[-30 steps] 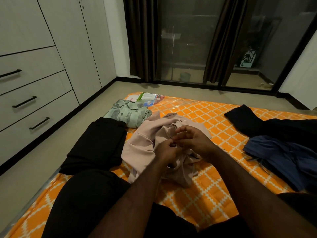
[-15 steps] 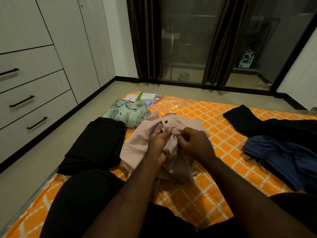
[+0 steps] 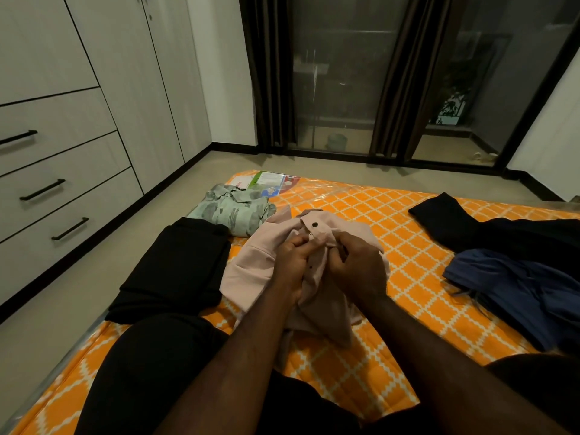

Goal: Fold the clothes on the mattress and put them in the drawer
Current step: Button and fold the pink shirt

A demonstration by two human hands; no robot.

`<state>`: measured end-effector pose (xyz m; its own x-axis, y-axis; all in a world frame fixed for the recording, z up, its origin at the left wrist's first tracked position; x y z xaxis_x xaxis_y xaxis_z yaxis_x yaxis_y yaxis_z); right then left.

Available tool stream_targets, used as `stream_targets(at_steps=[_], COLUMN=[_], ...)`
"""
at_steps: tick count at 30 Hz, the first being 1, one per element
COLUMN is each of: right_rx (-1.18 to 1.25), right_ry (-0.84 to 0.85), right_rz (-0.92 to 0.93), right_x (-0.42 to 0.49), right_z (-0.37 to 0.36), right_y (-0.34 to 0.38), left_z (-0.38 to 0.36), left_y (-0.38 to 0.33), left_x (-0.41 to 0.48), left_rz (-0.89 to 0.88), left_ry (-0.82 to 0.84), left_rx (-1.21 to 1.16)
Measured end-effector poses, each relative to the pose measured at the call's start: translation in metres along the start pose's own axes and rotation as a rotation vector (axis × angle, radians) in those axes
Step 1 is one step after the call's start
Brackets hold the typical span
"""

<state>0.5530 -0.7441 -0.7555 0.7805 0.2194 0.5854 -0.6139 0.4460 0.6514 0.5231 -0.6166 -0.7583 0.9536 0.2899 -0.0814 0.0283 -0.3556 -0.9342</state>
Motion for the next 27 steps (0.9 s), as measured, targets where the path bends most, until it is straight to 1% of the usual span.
stream_targets(at_steps=[3,6,9,12,14,16,17,19,22,24,26,27], right_rx=[-0.190,-0.374,-0.513,-0.496,-0.415,-0.335,-0.317,-0.350,-0.344,-0.301,-0.313,-0.315], right_ry=[-0.011,0.044,0.058,0.034,0.061,0.170,0.245,0.397,0.521,0.620,0.736,0.736], right_rz=[-0.011,0.081,0.154,0.104,0.110,0.107,0.071,-0.005,-0.029,-0.006,0.004,0.010], right_x=[0.003,0.006,0.008,0.013,0.019,0.024,0.026,0.025,0.017,0.014,0.014,0.014], right_z=[0.003,0.005,0.008,0.012,0.015,0.017,0.017,0.014,0.009,0.006,0.003,0.001], right_y=[0.002,0.003,0.002,-0.003,-0.006,-0.007,-0.006,-0.005,-0.005,-0.007,-0.005,-0.003], left_z=[-0.001,-0.003,-0.001,0.013,0.027,0.031,0.030,0.025,0.019,0.019,0.021,0.022], left_y=[0.003,0.006,0.004,-0.003,-0.005,-0.006,-0.004,-0.001,0.002,0.002,0.000,0.000], left_x=[0.002,0.004,0.005,0.006,0.012,0.013,0.014,0.014,0.011,0.012,0.011,0.011], left_rz=[-0.085,-0.122,-0.180,-0.174,-0.128,-0.094,-0.085,-0.086,-0.079,-0.060,-0.028,-0.016], left_ry=[-0.074,-0.130,-0.284,-0.511,-0.587,-0.592,-0.579,-0.519,-0.429,-0.414,-0.408,-0.402], left_rx=[0.042,0.053,0.142,0.172,0.138,0.156,0.180,0.244,0.283,0.288,0.281,0.273])
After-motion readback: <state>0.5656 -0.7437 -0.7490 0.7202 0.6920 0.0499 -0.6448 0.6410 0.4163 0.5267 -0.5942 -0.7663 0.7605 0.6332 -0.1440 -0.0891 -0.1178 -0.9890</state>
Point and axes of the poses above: each hand's wrist, its own x-axis towards the middle knuckle, its own z-axis out of the back of the hand, y = z × x, the point moved 1 cm from there along x, towards the middle knuckle, and after that the axes turned 9 degrees about x, right-handed, at the moved point
